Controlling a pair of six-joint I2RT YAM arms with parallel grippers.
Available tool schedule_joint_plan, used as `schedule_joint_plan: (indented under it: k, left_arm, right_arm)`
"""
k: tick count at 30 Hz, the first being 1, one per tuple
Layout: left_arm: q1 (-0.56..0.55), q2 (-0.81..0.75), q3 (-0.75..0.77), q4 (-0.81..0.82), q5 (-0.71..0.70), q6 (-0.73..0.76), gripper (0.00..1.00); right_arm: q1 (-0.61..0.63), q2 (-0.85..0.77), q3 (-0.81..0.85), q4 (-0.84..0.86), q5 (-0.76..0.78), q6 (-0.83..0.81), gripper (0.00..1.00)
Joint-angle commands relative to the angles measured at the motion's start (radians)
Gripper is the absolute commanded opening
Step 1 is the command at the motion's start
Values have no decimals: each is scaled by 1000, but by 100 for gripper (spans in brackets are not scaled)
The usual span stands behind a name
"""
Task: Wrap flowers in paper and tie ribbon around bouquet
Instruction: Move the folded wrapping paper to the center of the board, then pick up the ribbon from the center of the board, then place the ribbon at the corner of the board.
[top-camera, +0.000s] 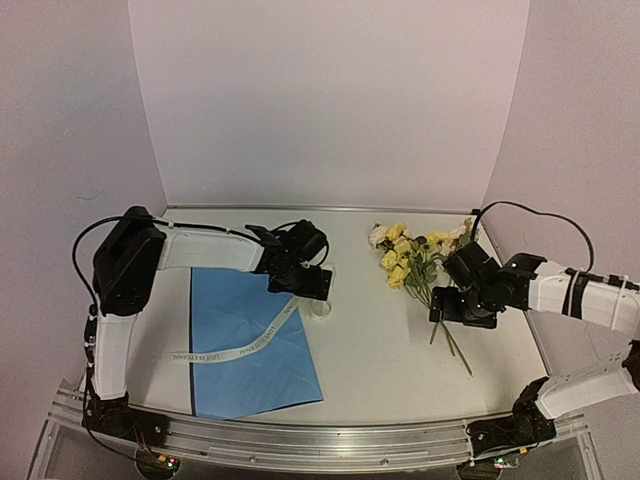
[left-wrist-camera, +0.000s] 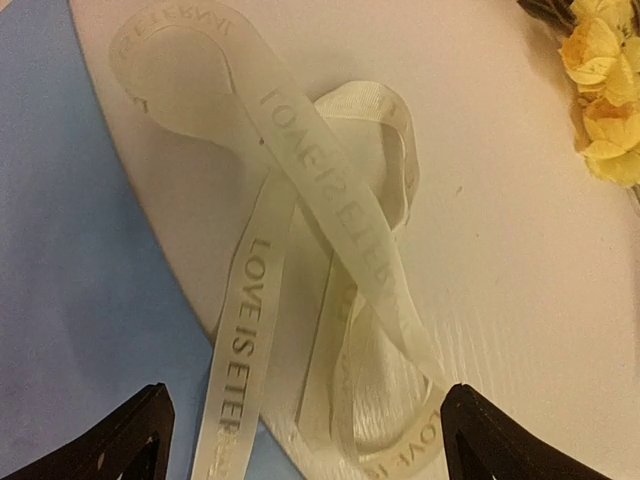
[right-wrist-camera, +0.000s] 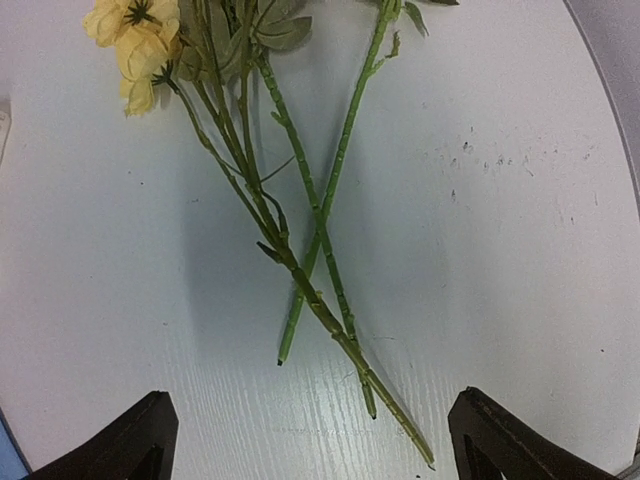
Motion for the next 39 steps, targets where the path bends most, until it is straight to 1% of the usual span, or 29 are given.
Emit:
schedule_joint_plan:
  k: [1, 3, 7, 10, 12, 13, 14, 15, 17, 18, 19, 21, 22, 27, 31, 34, 37, 39]
  left_arm:
    - [18, 139, 191, -78, -45, 92, 96]
    - [24, 203, 274, -98, -54, 103, 96]
    - [41, 286, 360, -106, -47, 108, 92]
    - [49, 332, 405, -100, -16, 120, 84]
    - [53, 361, 431, -98, 13, 124, 76]
    - [56, 372, 442, -100, 22, 123, 68]
    - [58, 381, 452, -101, 31, 122, 58]
    - [60, 383, 457, -99, 38, 121, 51]
    - [64, 375, 459, -94, 34, 124, 32]
    - [67, 357, 456, -93, 30, 124, 20]
    - [71, 329, 446, -84, 25, 125, 12]
    - [81, 255, 412, -64, 11, 128, 3]
    - [87, 211, 391, -52, 2, 128, 0]
    - [125, -67, 217, -17, -94, 107, 0]
    - [175, -268, 55, -47, -201, 73, 0]
    - [246, -387, -77, -119, -284, 27, 0]
    - [344, -507, -234, -168, -355, -19, 0]
    - [415, -570, -326, -177, -364, -43, 0]
  right_arm:
    - [4, -76, -25, -11, 51, 12, 98]
    - [4, -99, -40, -15, 50, 15, 98]
    - [4, -130, -62, -23, 48, 20, 98]
    - [4, -152, -81, -25, 47, 27, 98]
    - [4, -158, -89, -26, 46, 32, 98]
    - [4, -160, -91, -26, 43, 33, 98]
    - [4, -161, -91, -26, 40, 34, 98]
    - [4, -160, -91, -26, 37, 35, 98]
    - [4, -153, -84, -28, 26, 30, 98]
    - [4, -148, -79, -28, 16, 27, 98]
    - [4, -141, -72, -26, 7, 23, 97]
    - [4, -120, -58, -25, -6, 15, 96]
    - [4, -111, -51, -24, -12, 12, 96]
    - [8, -82, -29, -12, -29, 0, 94]
    - [23, -55, -9, 0, -35, -18, 93]
    - [39, -21, 16, 13, -42, -35, 93]
    - [56, 12, 42, 28, -47, -49, 94]
    - [64, 33, 53, 40, -52, -56, 94]
